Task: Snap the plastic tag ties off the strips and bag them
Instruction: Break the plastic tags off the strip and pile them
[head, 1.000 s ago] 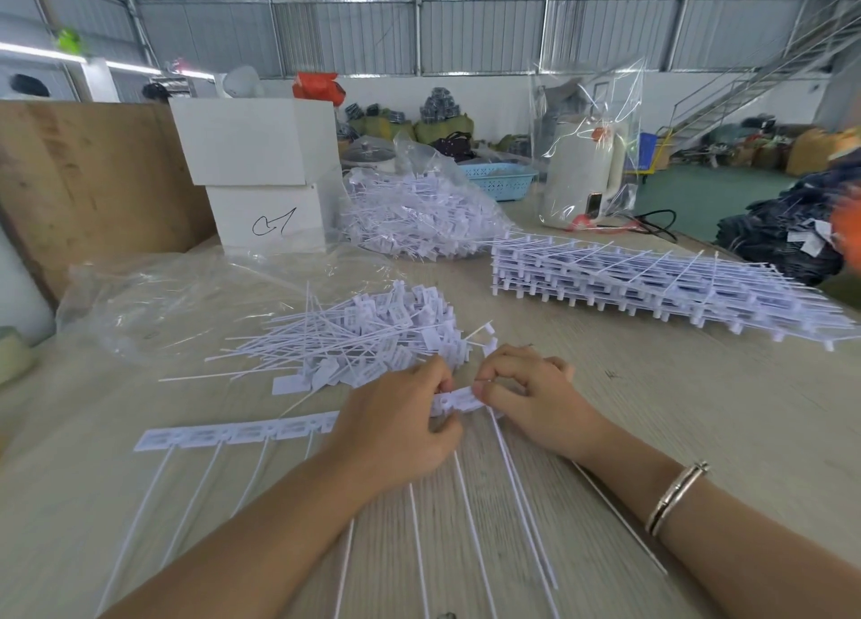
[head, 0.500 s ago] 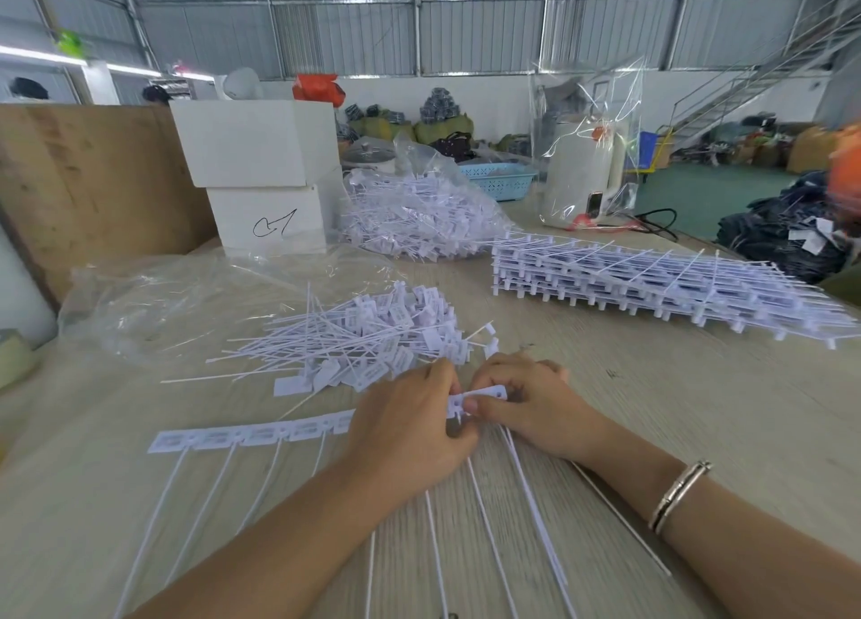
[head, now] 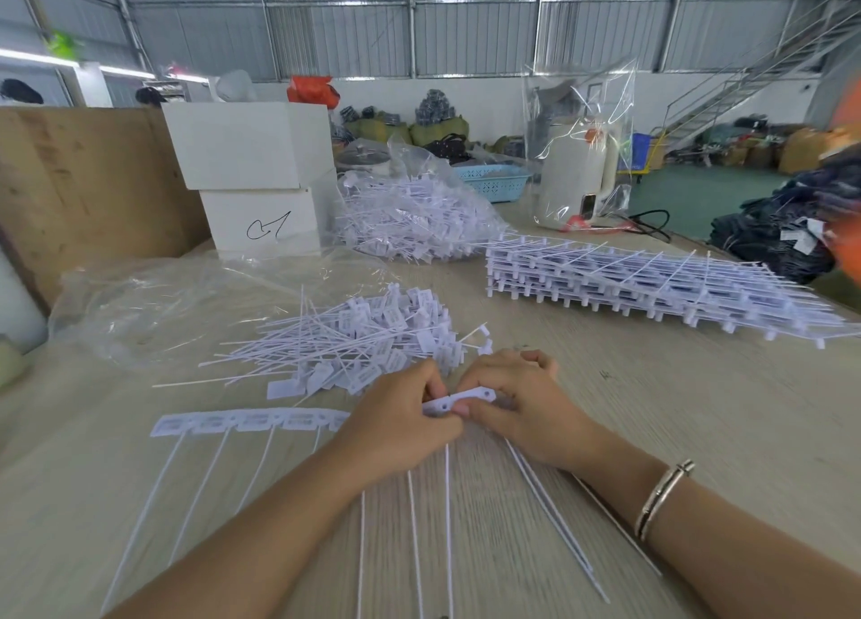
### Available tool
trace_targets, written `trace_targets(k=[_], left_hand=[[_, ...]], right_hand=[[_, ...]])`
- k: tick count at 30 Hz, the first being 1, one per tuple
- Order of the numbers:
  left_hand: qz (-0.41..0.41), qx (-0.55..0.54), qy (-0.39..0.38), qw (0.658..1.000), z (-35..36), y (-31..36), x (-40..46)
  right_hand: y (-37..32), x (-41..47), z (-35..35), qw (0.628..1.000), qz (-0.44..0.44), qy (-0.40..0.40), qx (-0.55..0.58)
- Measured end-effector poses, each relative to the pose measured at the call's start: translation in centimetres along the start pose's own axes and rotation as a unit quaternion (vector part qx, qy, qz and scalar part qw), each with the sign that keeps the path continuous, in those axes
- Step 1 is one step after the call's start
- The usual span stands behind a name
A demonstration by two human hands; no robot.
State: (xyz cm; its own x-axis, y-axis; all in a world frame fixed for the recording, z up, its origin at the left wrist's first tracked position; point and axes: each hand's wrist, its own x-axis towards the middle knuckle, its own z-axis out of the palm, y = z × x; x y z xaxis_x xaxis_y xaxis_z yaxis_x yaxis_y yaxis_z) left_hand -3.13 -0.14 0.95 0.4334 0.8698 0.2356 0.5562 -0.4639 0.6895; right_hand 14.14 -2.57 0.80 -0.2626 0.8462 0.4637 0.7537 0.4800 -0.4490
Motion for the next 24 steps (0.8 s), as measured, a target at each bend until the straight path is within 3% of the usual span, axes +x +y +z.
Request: trace_targets(k=[12,17,22,24], left_hand=[[-0.018,-0.064,-0.073,0.995,-1.2,-0.3,-0.2],[-0.041,-0.092,-0.059,0.993,-1.2,0.3,-0.5],[-0.018,-0.182,-0.033,0.983,-1.6,0.2,-0.5],[-0.021,-0.150,-0.009,0.988,-1.6,0.0,-0.7]], right_hand=[[-0.2,-0.1,-0.3,0.992,-0.110,0.037,-0.050],[-0.4,0.2,-0.1,0.997,-0.071,0.038,0.019],[0.5,0.4,-1.3,0.973,0.004,0.020,0.231],[0.6,0.3,-1.7,0.972,0.033,0.005,0.234]])
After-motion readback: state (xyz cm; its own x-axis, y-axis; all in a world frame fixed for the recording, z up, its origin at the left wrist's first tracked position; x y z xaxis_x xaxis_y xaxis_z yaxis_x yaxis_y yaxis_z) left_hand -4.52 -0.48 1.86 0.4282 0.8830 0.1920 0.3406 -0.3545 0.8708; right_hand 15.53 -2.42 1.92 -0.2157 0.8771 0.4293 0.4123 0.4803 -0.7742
